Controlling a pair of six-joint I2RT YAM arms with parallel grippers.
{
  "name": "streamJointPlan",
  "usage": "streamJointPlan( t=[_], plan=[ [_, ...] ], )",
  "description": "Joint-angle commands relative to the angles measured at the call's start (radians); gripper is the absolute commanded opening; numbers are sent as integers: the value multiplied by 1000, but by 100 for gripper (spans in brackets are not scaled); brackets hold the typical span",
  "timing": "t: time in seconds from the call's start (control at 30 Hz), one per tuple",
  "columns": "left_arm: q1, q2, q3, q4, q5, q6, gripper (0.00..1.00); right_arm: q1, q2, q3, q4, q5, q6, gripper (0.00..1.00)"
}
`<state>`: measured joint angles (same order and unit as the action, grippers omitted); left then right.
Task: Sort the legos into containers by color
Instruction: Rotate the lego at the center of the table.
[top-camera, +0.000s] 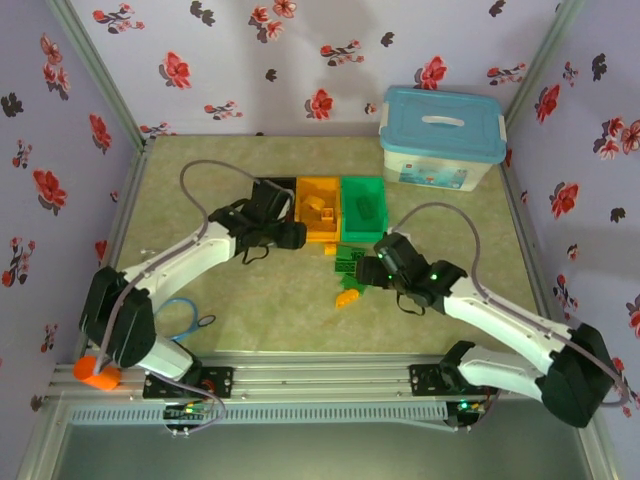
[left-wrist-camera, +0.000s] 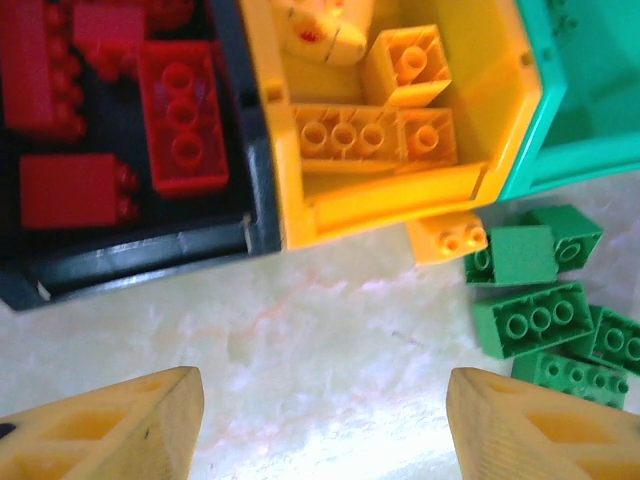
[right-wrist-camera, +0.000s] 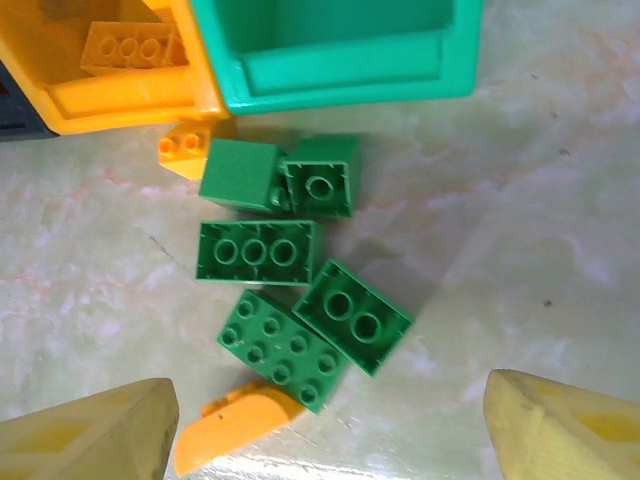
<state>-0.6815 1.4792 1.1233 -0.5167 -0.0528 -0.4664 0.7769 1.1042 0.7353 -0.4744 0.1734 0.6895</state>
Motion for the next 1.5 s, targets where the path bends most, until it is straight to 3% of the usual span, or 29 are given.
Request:
streamJointPlan(
  t=[0.0, 0.33, 0.67, 0.97, 1.47],
  plan=[
    [0, -83, -79, 36, -30, -44, 65, 25, 85, 85, 5, -5, -43, 80],
    [0, -284, -315, 49, -59, -125, 65, 60, 461, 387, -83, -57, -137, 68],
    [0, -418, -426, 23, -76, -168, 65, 58, 733, 613, -159, -40, -162, 67],
    [-1, -457, -465, 21, -84, -176, 66, 45, 857, 720, -205, -13, -181, 62],
    [0, -453, -465, 33, -96, -169, 65, 44, 926, 761, -230, 13, -199, 60]
  ],
)
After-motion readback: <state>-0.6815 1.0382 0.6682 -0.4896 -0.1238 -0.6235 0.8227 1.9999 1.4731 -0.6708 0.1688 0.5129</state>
